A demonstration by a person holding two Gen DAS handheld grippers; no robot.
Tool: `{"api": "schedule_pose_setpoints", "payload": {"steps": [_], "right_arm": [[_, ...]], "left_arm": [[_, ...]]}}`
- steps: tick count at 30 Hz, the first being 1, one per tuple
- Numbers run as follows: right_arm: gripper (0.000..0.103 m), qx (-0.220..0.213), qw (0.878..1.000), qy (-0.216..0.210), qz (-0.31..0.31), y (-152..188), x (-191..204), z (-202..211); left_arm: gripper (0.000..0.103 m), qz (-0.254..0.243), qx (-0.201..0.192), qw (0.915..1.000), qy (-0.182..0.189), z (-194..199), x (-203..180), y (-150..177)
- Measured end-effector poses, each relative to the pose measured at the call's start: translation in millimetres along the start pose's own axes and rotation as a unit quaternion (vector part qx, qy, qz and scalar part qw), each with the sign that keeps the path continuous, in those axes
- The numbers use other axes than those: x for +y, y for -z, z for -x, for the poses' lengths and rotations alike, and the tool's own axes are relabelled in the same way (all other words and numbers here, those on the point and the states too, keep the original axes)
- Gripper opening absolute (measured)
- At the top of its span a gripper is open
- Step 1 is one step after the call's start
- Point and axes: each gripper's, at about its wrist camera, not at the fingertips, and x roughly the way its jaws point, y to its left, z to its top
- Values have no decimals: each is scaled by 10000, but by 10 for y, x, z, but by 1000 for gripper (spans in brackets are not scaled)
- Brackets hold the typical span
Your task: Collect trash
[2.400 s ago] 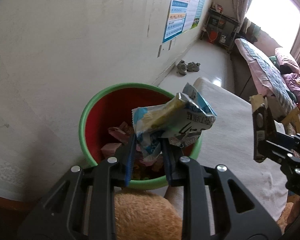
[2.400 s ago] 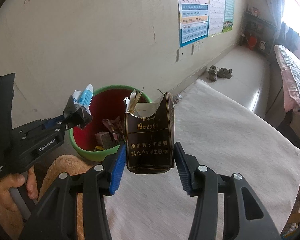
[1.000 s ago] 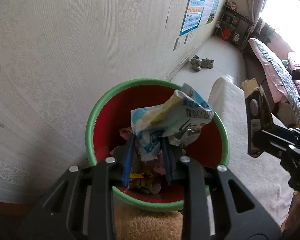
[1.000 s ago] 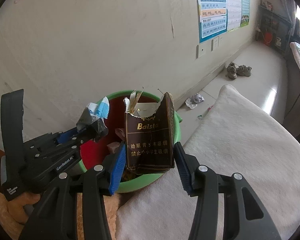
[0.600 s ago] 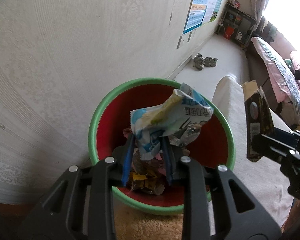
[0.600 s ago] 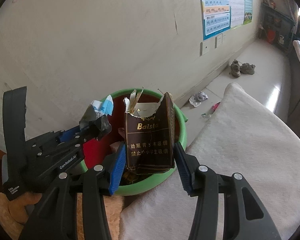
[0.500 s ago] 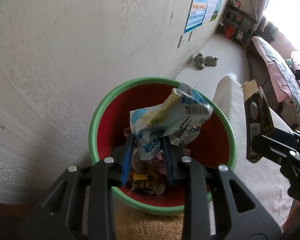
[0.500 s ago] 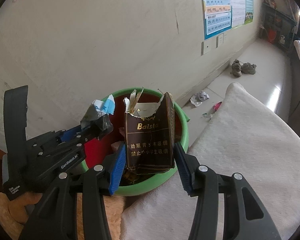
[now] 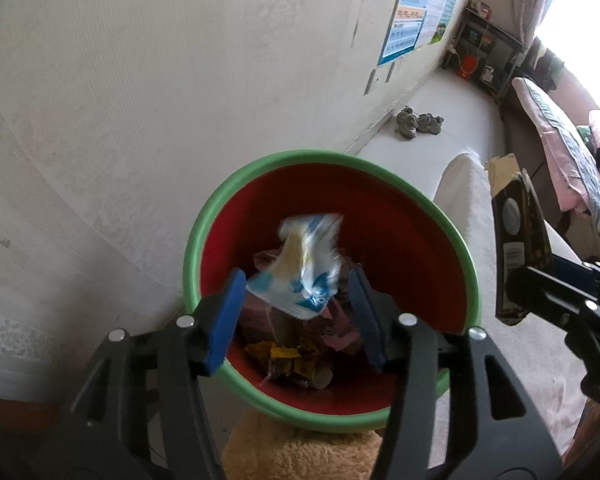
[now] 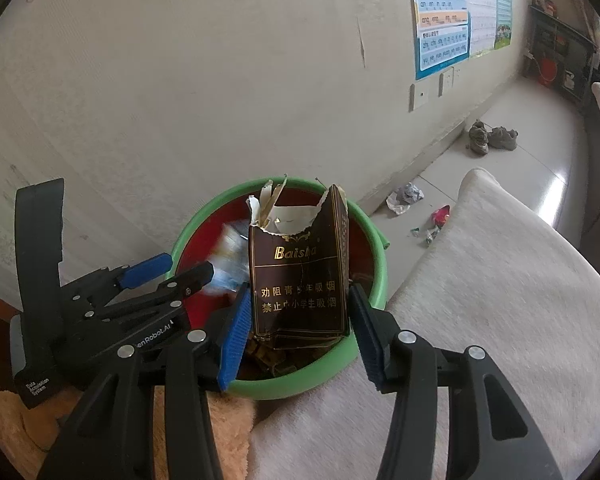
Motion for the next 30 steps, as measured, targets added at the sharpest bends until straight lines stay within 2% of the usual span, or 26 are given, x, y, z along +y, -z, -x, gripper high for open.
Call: {"api": "schedule_pose_setpoints", "payload": {"steps": [7,9,18,22,27,30], "right_arm": [[50,-10,10000,37,18,-33,37,-22],[61,-8,10000,19,-31,-48,33,-28],[79,-153,9991,106,-386,113,-172,206],[88,-210,9966,325,-731,360,-467,439],[90,-422,9830,402,-1741,704,-961,853],[91,-770,9797,806,-1668,804,-1054,1185]], "left_arm": [[64,159,-101,9998,-61,49,67,17],[69,190,-120,9997,-95,59,73,25],[72,254,-170,9995,-12,201,11,76],[75,130,-276,9994,149,347,-194,117],[76,-84,-375,9973,624,549,-696,166],[77,-364,-521,9943,854,706,-1008,175]]}}
